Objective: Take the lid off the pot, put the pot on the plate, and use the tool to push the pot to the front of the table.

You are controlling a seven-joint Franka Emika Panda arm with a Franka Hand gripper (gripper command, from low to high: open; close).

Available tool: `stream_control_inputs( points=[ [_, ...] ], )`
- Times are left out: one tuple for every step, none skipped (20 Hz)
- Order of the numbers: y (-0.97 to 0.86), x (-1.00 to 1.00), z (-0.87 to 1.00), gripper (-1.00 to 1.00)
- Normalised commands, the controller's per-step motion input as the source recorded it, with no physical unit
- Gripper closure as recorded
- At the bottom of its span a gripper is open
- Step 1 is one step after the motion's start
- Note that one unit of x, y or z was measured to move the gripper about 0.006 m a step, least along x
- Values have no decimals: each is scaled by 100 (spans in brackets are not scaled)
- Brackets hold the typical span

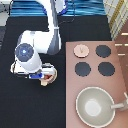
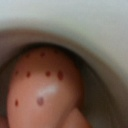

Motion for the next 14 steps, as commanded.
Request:
stream_control_inputs(
  points=[
    [-16,-83,10,100],
    [-20,-77,12,100],
    [-19,-79,10,100],
    [-21,-74,5,100],
    [-19,-80,0,100],
    [-20,-76,0,100],
    [-19,-65,0,100],
    [-19,-47,1,100],
    [-17,-18,3,100],
    [-9,0,1,100],
    [-4,3,0,-100],
    [-5,0,0,-100],
    [-4,0,3,-100],
    [0,0,13,-100]
  ],
)
